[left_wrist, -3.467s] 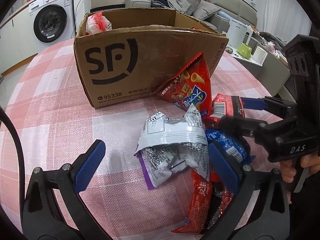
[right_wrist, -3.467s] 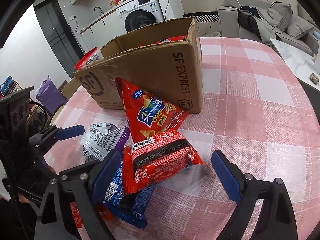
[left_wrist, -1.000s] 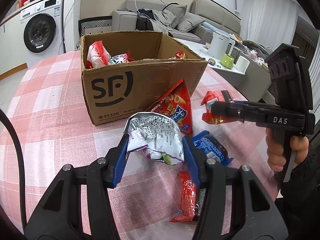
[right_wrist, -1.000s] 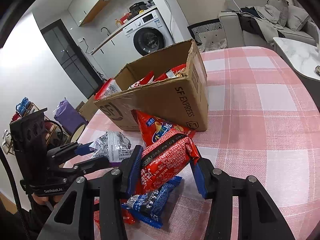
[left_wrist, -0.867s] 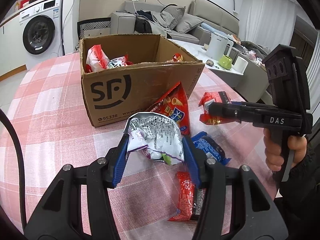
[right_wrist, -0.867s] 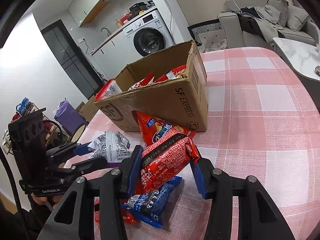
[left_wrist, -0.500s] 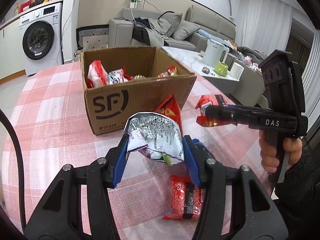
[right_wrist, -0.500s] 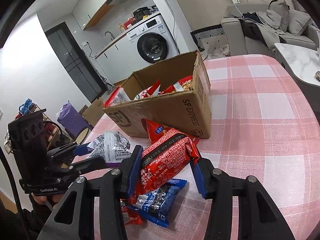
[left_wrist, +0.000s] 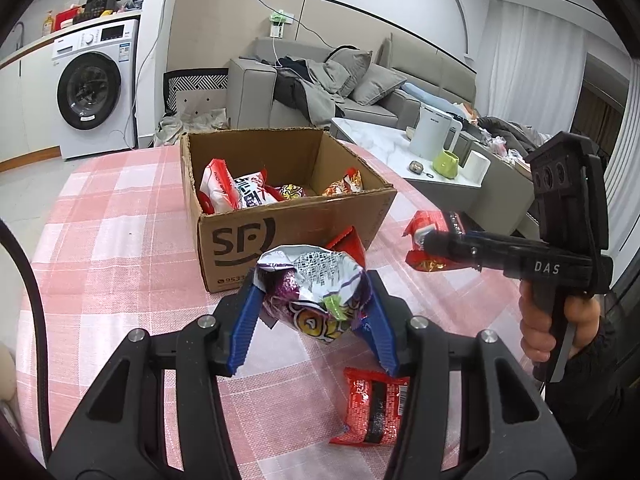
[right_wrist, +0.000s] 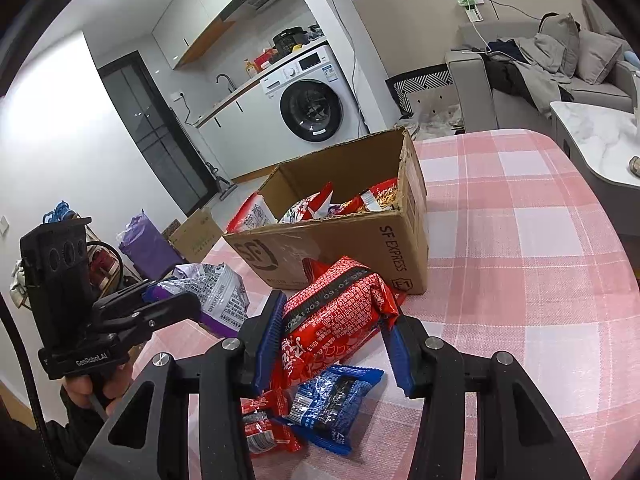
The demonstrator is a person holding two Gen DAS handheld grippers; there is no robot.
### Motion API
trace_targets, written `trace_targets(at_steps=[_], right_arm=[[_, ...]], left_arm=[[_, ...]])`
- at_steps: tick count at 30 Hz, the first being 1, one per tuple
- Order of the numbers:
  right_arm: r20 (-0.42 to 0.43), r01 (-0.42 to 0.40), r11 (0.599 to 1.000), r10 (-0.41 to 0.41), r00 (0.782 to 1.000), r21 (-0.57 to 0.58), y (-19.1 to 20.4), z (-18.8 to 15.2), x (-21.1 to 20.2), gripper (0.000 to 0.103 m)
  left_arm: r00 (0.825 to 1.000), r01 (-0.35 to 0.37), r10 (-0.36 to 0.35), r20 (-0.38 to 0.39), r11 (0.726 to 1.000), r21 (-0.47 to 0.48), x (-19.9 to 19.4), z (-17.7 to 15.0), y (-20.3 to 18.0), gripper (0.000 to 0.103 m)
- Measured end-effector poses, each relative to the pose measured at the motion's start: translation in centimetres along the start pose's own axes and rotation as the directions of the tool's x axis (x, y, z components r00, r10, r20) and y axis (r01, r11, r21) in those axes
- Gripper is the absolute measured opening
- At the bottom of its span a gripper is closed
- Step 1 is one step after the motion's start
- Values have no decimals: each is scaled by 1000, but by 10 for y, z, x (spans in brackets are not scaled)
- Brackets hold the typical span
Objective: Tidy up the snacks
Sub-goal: 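Lift the silver bag with the left tool while the right tool lifts the red pack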
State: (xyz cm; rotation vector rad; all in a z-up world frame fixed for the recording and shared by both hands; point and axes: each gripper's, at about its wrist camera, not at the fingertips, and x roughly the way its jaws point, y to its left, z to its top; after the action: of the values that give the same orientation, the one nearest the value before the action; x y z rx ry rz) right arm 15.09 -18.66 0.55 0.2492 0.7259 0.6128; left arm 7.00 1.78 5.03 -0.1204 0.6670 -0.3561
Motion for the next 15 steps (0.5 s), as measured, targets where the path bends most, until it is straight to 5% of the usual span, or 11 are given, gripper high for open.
trace_targets(at_steps=[15], right_arm=[[3,-4,1000,4,1000,-1,1,0,-3,47]], left_arm=[[1000,4,-4,-12,1000,9,11,5,-5,44]])
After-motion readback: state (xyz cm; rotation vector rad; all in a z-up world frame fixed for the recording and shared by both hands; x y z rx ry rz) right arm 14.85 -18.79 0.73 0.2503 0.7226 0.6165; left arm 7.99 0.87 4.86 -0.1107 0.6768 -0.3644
